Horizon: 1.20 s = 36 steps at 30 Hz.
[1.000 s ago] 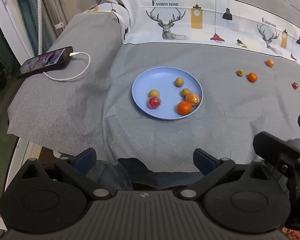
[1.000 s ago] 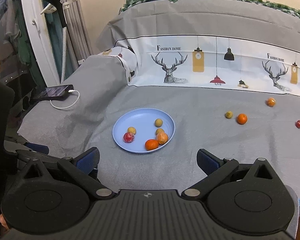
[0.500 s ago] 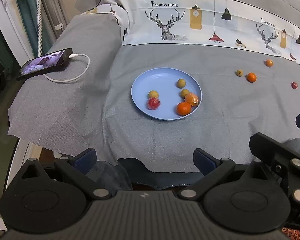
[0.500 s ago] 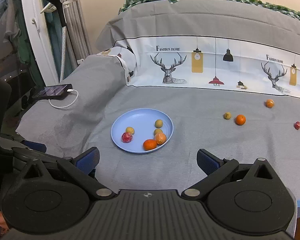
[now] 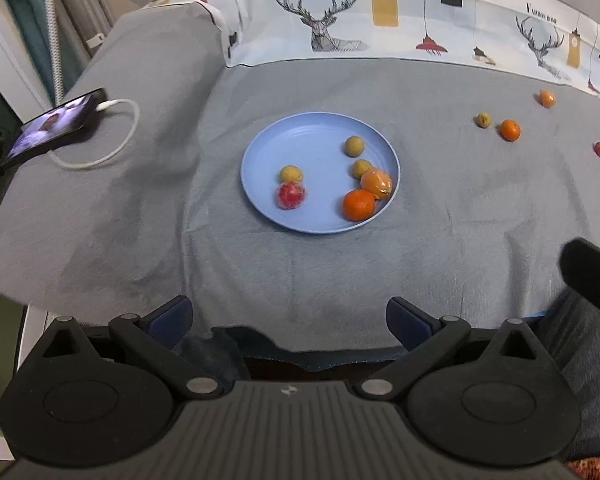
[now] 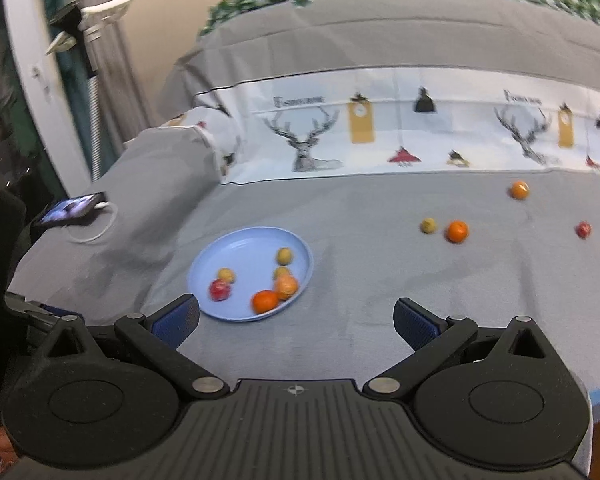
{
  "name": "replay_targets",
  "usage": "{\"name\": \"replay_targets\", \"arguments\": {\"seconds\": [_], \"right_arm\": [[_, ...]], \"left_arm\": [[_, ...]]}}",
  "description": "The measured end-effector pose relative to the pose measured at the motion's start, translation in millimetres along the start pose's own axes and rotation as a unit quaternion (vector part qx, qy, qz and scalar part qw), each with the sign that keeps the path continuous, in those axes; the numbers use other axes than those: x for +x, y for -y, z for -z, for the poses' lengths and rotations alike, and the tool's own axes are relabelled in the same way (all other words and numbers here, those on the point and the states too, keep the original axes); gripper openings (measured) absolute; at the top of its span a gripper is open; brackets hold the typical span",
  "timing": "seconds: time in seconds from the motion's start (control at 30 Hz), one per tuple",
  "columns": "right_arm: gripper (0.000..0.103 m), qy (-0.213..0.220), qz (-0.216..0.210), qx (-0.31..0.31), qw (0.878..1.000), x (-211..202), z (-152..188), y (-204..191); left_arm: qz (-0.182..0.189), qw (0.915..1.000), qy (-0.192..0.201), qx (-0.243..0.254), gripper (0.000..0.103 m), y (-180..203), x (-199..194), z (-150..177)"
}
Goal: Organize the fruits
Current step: 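Lift both open tools away from the plate, then grasp another yellow fruit with left tool while right tool grasps a mandarin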
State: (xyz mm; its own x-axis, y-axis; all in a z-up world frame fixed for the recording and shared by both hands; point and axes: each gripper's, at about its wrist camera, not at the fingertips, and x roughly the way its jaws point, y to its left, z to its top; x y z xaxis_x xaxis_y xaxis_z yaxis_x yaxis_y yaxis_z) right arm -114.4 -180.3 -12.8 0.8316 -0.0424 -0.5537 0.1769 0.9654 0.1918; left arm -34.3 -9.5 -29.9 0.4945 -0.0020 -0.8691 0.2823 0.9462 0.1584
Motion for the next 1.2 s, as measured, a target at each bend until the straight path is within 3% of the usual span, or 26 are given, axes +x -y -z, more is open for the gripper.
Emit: {"name": "replay_targets", "arguments": {"seconds": [0.2,0.4,0.57,0.7,0.83,1.0,1.2], "right_arm": [[0.102,0.003,0.047,0.045,0.998,12.0,-4.1,53.3],[0.102,0.019,0.115,0.093,0.989,24.0,-21.2,125.9],[0.102,0.018,0.154,0.11,0.982,60.9,-46.2,196.1],[0.102,0.018,0.179,0.113,0.977,112.2,-68.5,254.4],[0.102,0.019,0.203,0.103,0.974,178.3,-91.0,306.7],[0.102,-0.002,0.212,0.084,0.974,267.7,-112.0,356.5],[0.102,-0.016,0.229,0.083,0.97,346.4,-122.9,396.6]], "left_arm": [[0.014,0.9994,0.005,0.032,0.103,39.4,19.1,-35.9],[0.074,0.9924,0.041,0.09,0.103,101.9,52.3,-86.1],[0.104,0.9851,0.052,0.126,0.103,158.3,94.6,-131.0],[0.106,0.9818,0.051,0.149,0.103,200.2,139.9,-168.2],[0.094,0.9817,0.022,0.164,0.103,235.1,193.4,-198.4],[0.149,0.9715,-0.005,0.184,0.103,256.4,241.1,-214.8],[0.168,0.9677,0.02,0.187,0.103,266.3,264.3,-226.5]]}}
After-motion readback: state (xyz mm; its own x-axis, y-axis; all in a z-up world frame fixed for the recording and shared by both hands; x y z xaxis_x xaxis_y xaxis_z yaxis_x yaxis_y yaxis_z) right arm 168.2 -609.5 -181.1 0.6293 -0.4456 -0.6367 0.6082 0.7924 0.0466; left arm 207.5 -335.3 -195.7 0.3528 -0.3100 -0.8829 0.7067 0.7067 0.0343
